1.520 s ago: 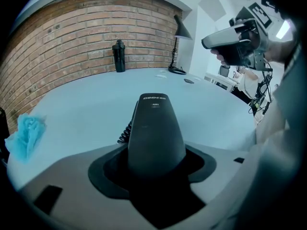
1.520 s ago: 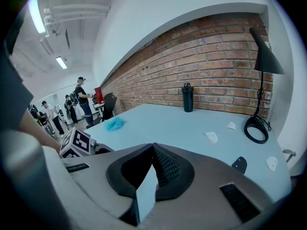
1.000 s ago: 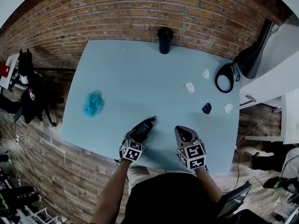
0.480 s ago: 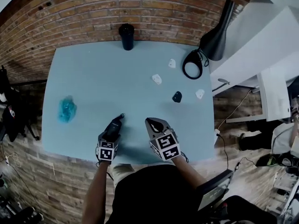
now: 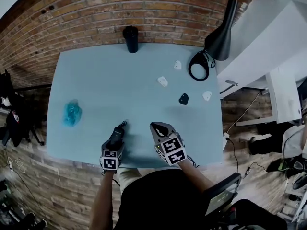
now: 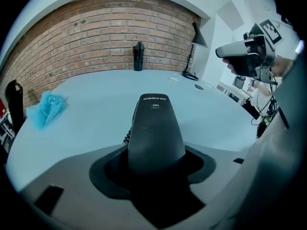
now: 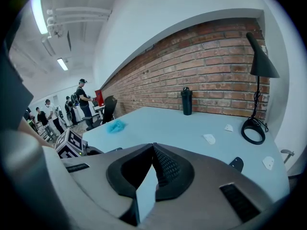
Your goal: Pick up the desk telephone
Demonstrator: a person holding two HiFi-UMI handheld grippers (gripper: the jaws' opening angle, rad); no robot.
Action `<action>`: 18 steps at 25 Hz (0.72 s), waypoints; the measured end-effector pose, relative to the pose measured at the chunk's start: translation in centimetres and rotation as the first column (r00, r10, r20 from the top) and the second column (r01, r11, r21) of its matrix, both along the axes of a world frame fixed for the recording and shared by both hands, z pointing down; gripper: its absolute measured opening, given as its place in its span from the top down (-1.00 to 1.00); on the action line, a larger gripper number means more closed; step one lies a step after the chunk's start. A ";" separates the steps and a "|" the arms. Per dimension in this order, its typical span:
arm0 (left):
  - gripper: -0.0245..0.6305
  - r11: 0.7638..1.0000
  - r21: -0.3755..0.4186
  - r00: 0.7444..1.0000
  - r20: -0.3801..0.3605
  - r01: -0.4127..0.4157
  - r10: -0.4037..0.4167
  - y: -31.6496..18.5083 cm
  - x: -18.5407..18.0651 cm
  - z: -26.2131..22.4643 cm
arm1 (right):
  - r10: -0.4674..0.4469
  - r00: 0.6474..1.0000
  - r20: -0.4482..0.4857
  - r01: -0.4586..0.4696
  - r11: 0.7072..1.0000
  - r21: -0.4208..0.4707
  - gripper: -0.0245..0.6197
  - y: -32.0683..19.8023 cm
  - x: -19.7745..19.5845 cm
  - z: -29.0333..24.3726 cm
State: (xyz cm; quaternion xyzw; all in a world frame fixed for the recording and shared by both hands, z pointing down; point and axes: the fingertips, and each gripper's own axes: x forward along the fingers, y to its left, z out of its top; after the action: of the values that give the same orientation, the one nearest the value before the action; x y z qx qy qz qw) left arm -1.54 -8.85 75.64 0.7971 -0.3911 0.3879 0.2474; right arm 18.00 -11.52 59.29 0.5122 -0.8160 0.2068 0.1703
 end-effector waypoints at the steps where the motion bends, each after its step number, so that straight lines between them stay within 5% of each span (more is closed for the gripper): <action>1: 0.01 1.000 0.002 1.000 -0.001 0.004 -0.004 0.1 0.0 -0.1 | -0.003 1.000 0.000 0.003 1.000 -0.001 0.90 0.1 -0.1 0.0; 18: 0.01 0.999 0.032 0.999 -0.016 0.044 -0.043 2.3 -1.4 -1.7 | -0.074 0.997 0.007 0.074 0.997 -0.027 0.90 0.8 -2.6 0.8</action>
State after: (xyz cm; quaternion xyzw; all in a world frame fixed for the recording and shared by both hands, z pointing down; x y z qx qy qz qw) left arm -2.97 -6.57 73.92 0.7951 -0.4128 0.3701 0.2458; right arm 15.44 -10.77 60.07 0.4788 -0.8320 0.2131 0.1822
